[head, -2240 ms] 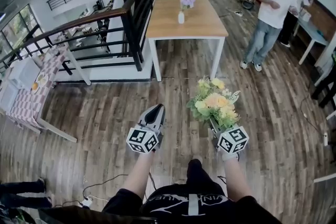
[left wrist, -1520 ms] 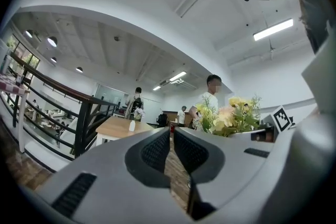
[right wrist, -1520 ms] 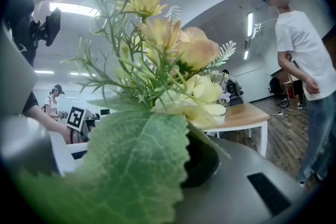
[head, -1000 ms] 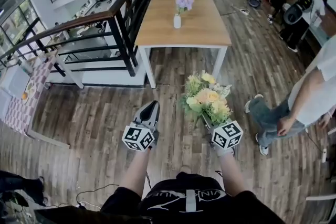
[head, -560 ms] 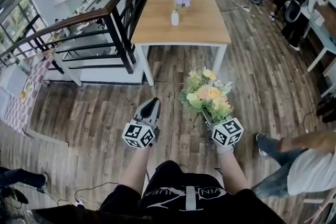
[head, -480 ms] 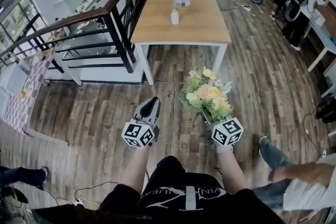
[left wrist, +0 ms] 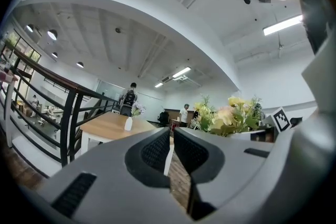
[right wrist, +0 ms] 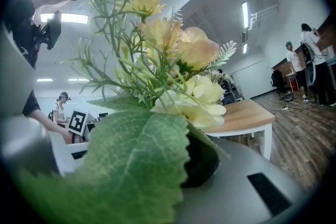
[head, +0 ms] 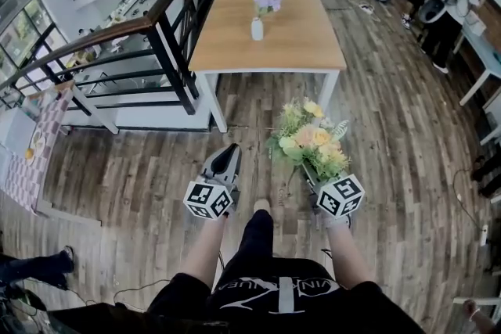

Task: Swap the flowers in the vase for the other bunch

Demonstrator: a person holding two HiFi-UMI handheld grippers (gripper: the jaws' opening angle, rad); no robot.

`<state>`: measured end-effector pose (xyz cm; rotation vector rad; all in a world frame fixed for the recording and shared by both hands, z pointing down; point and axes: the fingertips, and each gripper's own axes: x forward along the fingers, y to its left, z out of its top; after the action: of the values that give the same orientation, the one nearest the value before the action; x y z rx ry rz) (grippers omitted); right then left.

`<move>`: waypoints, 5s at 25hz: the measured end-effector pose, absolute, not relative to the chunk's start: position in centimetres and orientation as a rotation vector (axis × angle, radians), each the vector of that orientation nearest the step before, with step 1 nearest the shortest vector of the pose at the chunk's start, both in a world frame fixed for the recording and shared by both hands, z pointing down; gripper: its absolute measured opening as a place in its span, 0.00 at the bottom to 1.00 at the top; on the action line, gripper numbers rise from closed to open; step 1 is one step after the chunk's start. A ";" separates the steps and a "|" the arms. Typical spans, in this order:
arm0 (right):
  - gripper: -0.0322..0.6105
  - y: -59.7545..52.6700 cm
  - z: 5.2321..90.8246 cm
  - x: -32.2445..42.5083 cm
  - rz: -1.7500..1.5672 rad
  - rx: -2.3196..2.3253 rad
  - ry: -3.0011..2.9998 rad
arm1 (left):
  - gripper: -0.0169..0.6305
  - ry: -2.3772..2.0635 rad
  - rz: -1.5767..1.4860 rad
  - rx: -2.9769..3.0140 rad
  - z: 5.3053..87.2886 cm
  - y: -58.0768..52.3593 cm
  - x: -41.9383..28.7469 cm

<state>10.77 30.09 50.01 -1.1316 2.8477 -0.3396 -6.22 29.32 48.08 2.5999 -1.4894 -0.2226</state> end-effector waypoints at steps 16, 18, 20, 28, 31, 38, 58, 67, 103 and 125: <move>0.14 14.7 48.3 8.8 -0.344 -1.164 2.842 | 0.07 -1.437 -0.236 2.634 45.9 12.8 -7.7; 0.14 13.0 48.2 8.4 -0.346 -1.160 2.844 | 0.07 -1.438 -0.236 2.633 45.9 10.9 -8.1; 0.14 11.3 48.2 8.4 -0.347 -1.160 2.845 | 0.07 -1.433 -0.234 2.634 45.9 9.1 -8.1; 0.14 5.1 49.0 7.5 -0.381 -1.179 2.819 | 0.07 -1.407 -0.214 2.636 46.9 3.1 -9.0; 0.14 3.8 49.5 7.0 -0.387 -1.186 2.823 | 0.07 -1.405 -0.216 2.639 47.1 1.8 -9.6; 0.14 2.0 50.5 6.1 -0.422 -1.177 2.833 | 0.07 -1.399 -0.222 2.616 48.3 0.1 -10.7; 0.14 -7.3 50.3 6.8 -0.431 -1.144 2.849 | 0.07 -1.421 -0.226 2.577 48.7 -8.0 -10.1; 0.14 -14.2 50.6 7.8 -0.434 -1.146 2.850 | 0.07 -1.422 -0.239 2.579 48.6 -15.4 -9.1; 0.14 -25.7 50.3 12.5 -0.423 -1.187 2.785 | 0.07 -1.331 -0.172 2.625 50.5 -28.9 -3.2; 0.14 -30.9 52.8 8.8 -0.465 -1.273 2.787 | 0.28 -1.275 -0.079 2.680 53.6 -41.9 -3.7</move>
<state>8.82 -30.92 52.80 -1.2729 2.7867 -0.4655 -3.74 -41.91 53.60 2.6799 -1.2751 -0.0791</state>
